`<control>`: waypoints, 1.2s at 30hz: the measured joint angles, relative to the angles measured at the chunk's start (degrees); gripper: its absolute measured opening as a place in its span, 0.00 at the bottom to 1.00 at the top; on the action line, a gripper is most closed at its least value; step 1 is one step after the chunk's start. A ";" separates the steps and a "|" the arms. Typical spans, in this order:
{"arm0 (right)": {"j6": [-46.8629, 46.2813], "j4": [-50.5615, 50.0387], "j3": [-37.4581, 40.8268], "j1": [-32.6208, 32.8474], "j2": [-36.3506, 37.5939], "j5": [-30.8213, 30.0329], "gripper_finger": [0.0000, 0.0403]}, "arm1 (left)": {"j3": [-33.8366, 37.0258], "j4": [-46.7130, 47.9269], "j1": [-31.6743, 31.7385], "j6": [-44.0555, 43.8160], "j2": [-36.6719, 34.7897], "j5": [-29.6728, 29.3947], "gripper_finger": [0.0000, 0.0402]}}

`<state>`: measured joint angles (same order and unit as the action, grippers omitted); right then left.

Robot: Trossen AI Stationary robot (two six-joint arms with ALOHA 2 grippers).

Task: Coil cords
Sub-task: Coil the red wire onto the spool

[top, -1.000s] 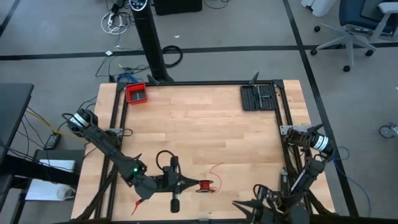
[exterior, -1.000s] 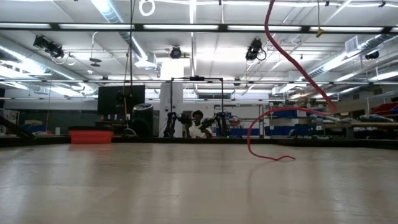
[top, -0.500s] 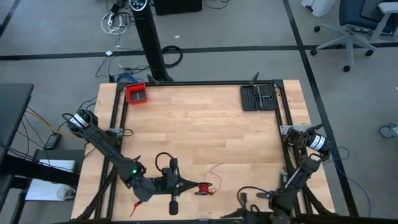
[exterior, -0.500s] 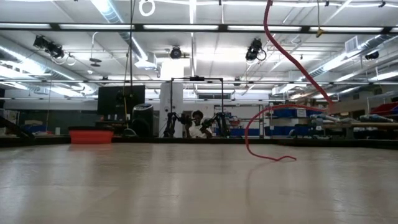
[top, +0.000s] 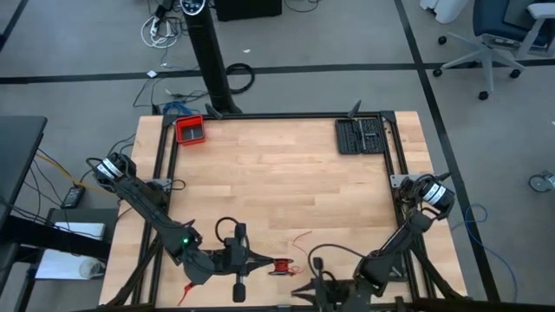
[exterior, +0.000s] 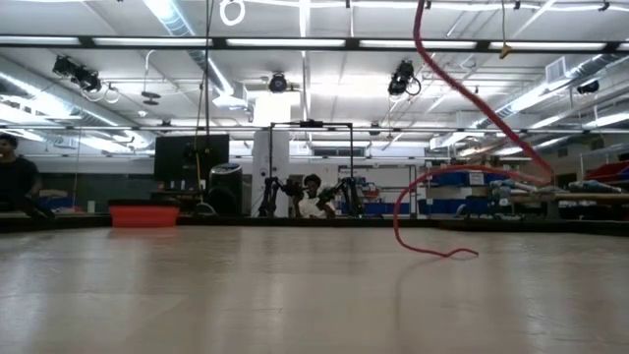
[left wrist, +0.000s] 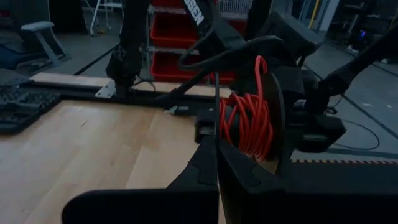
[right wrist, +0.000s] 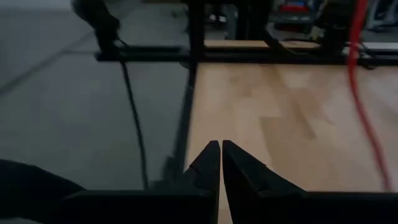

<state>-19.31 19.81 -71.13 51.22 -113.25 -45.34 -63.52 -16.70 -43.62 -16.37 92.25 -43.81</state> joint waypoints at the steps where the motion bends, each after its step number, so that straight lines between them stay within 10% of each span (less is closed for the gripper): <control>1: 0.63 -0.79 0.00 -0.35 0.00 -0.07 0.04 | 0.00 0.80 0.00 -0.24 0.00 0.00 0.00; 23: -44.46 -59.07 0.00 -1.94 0.28 -1.40 0.01 | 0.00 3.36 0.00 -2.33 0.01 0.01 0.00; 36: -19.82 -23.72 4.70 -5.52 0.02 20.88 0.00 | 0.00 6.25 -0.77 -2.05 -0.62 -0.70 0.00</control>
<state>-39.13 -3.91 -66.43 45.70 -113.23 -24.45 -63.53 -10.46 -44.38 -18.42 91.63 -44.52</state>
